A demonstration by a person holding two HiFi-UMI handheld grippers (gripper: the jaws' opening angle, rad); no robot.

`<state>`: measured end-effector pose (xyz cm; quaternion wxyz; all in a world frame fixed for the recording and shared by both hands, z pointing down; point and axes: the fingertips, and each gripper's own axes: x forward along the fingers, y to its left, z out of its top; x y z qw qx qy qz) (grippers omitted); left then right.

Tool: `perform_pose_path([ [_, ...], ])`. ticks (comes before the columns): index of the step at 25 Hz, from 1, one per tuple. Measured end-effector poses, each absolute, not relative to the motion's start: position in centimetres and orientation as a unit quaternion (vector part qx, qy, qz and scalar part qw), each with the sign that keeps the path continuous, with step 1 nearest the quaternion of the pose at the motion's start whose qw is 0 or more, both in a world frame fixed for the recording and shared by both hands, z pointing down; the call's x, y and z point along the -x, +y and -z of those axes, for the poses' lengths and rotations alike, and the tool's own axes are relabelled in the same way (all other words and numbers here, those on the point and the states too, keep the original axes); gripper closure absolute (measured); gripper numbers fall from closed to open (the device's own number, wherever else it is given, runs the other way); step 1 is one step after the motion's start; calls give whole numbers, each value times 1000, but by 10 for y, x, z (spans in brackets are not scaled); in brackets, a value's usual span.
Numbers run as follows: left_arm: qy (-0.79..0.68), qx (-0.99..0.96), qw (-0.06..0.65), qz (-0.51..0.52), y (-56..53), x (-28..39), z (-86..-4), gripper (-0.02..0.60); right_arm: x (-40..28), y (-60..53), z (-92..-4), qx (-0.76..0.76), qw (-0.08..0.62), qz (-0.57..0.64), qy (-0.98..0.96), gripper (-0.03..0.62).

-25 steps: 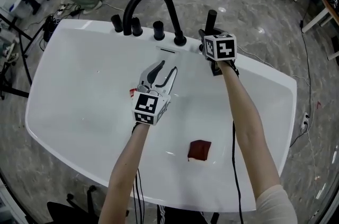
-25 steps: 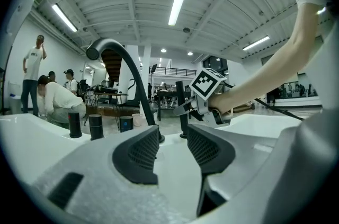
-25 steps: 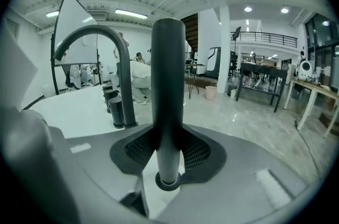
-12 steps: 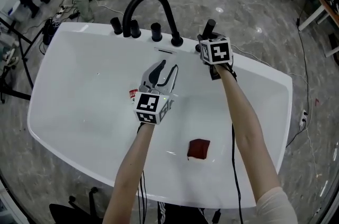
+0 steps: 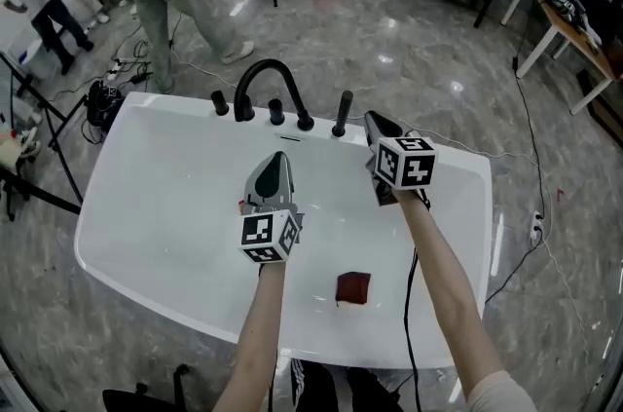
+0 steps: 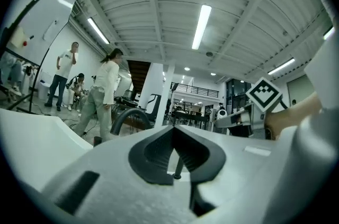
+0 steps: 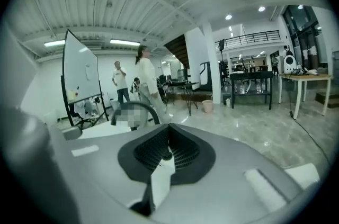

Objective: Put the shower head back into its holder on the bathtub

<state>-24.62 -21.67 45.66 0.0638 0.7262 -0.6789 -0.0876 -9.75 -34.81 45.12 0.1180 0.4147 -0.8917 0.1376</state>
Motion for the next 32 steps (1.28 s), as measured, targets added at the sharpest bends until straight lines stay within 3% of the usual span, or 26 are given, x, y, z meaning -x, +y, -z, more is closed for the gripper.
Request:
perform_pose_path([
  [5,-650,-757,37,59,-150,179,-374,584,69,-222,-322,-387,29,-127,-913,594],
  [10,-623,-780,-63,-12,-57,81,-288,583,5,-89,-223,-365,-20,-58,-929,594],
  [15,-661,-746,-74,32,48,25,-217,584,-76,32,-157,-345,-57,-11,-937,594],
  [24,-663,-742,-82,48,203,-30,-168,584,-149,185,-154,-316,-96,-29,-943,592],
  [32,-654,-749,-101,46,257,-64,-156,584,-163,246,-168,-311,-104,-53,-943,591],
])
